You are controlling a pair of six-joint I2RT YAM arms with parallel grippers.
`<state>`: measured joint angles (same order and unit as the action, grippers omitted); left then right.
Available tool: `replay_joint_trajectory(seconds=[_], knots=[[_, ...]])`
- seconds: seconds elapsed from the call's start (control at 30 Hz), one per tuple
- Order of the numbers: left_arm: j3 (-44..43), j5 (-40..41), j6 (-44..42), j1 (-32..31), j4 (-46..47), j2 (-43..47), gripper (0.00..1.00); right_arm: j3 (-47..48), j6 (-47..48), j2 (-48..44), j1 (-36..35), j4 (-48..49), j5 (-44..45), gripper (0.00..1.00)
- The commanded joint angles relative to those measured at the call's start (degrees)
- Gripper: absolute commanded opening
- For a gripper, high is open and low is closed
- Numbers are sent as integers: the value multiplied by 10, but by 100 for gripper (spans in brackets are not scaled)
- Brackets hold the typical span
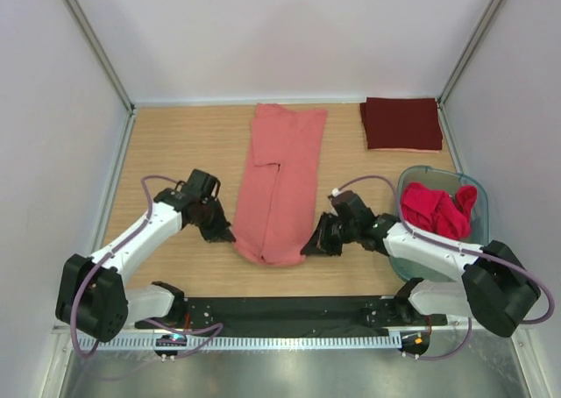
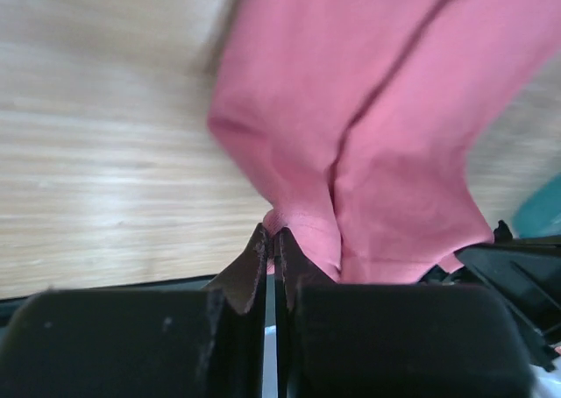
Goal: Fold and stack the t-shirts
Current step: Fold the tshirt
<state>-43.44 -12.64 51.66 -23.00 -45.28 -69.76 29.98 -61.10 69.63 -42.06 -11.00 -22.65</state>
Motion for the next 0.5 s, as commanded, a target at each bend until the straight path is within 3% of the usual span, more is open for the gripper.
replay_joint_trajectory(seconds=[0.0,0.17,0.47], knots=[[-107,26,-33,-2,-20,-33,0,81,64,1,61,-81,-1,1],[-234,49,-81,0,-31,-132,0,168,145,75,172,-128,-42,1],[-488,49,-130,23,-63,-353,0,368,214,270,232,-178,-87,1]])
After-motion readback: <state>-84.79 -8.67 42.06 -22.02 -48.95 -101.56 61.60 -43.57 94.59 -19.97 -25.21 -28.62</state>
